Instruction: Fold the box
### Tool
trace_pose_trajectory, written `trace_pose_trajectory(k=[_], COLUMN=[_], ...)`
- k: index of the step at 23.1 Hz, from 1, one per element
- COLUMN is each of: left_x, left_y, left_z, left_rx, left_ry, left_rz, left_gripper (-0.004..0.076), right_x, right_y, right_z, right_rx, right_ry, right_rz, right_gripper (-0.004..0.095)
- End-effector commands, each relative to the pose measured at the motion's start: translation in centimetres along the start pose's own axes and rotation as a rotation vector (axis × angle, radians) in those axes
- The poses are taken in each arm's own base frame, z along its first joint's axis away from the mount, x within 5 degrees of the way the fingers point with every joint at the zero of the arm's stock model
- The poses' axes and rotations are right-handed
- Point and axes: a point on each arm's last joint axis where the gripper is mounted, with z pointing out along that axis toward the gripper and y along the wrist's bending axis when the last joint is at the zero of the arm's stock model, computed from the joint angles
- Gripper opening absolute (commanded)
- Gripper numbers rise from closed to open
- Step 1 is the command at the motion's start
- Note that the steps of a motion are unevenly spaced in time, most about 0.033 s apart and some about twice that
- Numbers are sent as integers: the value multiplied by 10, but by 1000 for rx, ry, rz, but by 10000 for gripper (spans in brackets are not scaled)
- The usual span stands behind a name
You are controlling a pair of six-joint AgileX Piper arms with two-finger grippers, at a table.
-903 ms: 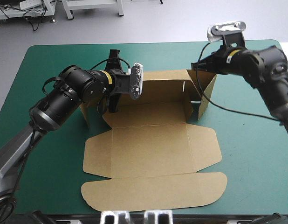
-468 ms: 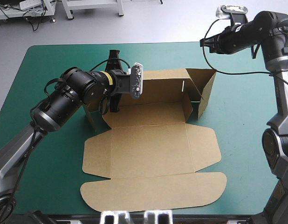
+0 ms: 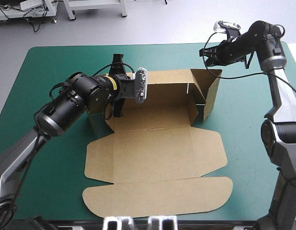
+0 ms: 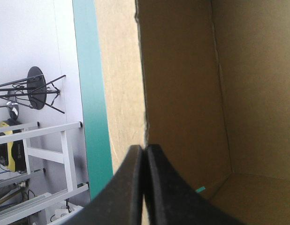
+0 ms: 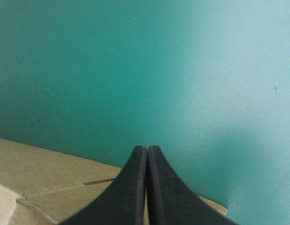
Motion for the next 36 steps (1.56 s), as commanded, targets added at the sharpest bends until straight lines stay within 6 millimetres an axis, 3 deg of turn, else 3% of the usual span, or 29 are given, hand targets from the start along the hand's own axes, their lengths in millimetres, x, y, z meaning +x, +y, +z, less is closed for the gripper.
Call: trace_pose_trajectory(k=[1, 4, 12, 16, 21, 26, 36], left_x=[-4, -4, 0, -11, -26, -28, -29], left_y=[12, 14, 7, 1, -8, -11, -11], left_z=[-21, -21, -21, -22, -25, -27, -26], left_rx=[-101, -120, -47, -34, -24, -28, -28], left_ry=[-49, -51, -2, -23, -14, 27, 20], left_rz=[-15, -18, -81, -93, -105, -142, -152], left_gripper=[-10, -9, -9, -9, -9, -9, -9], right_x=[2, 17, 54, 69, 102, 134, 171], right_y=[12, 13, 16, 21, 22, 19, 23], right_z=[-24, -11, -23, -28, -21, -19, -25], right_rx=[-55, -134, -112, -139, -171, -130, -141], right_ry=[-38, 23, 91, -17, -145, -213, -403], right_rz=[-15, -21, -141, -226, -277, -327, -392], right_gripper=[-20, -20, -20, -20, -20, -20, -20])
